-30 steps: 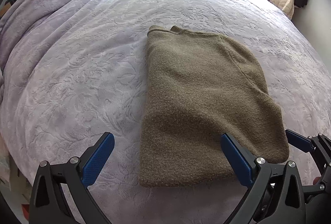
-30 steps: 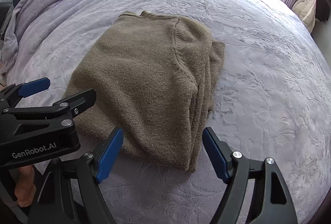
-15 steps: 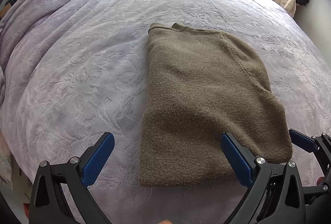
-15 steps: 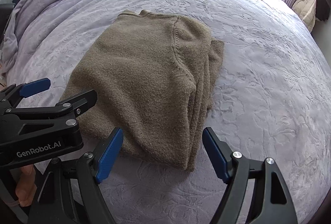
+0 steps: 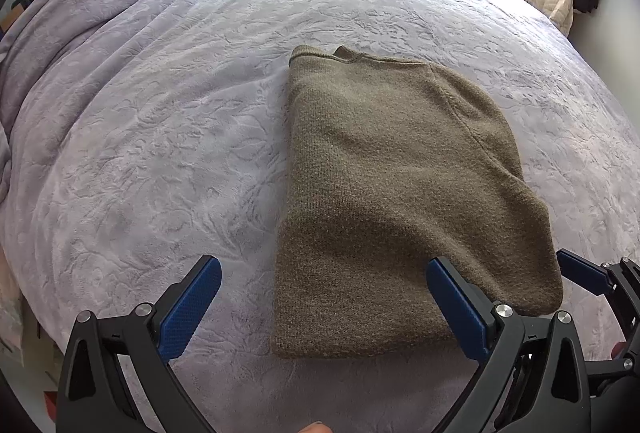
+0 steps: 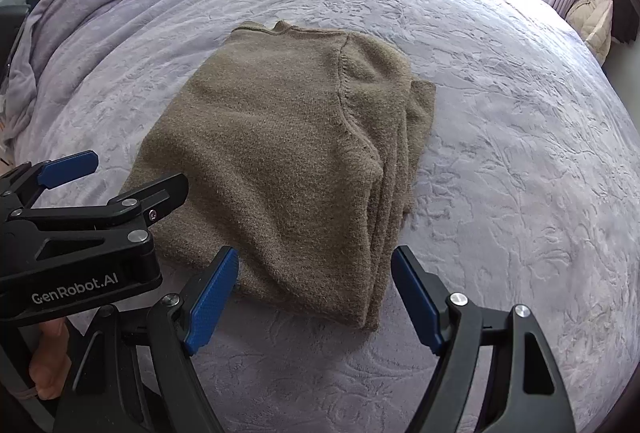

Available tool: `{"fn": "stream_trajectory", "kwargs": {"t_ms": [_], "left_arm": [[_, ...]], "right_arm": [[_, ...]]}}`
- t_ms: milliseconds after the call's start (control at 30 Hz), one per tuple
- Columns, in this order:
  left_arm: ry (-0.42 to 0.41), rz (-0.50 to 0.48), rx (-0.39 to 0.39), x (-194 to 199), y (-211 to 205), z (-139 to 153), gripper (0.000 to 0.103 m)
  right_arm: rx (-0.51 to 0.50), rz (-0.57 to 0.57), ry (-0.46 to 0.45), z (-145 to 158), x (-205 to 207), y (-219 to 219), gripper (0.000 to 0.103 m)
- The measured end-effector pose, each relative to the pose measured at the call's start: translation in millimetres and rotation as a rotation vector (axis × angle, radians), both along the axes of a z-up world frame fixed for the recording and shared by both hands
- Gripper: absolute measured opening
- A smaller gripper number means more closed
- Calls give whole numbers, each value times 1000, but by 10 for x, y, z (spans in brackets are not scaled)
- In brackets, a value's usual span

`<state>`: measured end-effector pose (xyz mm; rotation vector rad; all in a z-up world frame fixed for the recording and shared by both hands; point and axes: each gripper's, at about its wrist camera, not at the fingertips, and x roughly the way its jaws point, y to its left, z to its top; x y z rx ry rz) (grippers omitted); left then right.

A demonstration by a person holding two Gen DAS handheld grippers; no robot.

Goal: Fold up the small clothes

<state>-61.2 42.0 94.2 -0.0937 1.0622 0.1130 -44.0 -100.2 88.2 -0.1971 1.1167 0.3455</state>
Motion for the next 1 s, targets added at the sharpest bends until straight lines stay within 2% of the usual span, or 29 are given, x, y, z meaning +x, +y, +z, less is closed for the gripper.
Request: {"fn": "stream_trajectory", "kwargs": {"t_ms": [700,867,1000], "left_arm": [[10,-19,-26,3,-15,-5,103],[-1,-28,-52,-28,-24,28,103],[-11,-47,-28,-28,-123,66,103]], "right_arm": [[10,-1,-1,11,4,-7,81],[16,1,-2,14,2,-46,81],[30,-1,-8,39,-16,-175,81]]}}
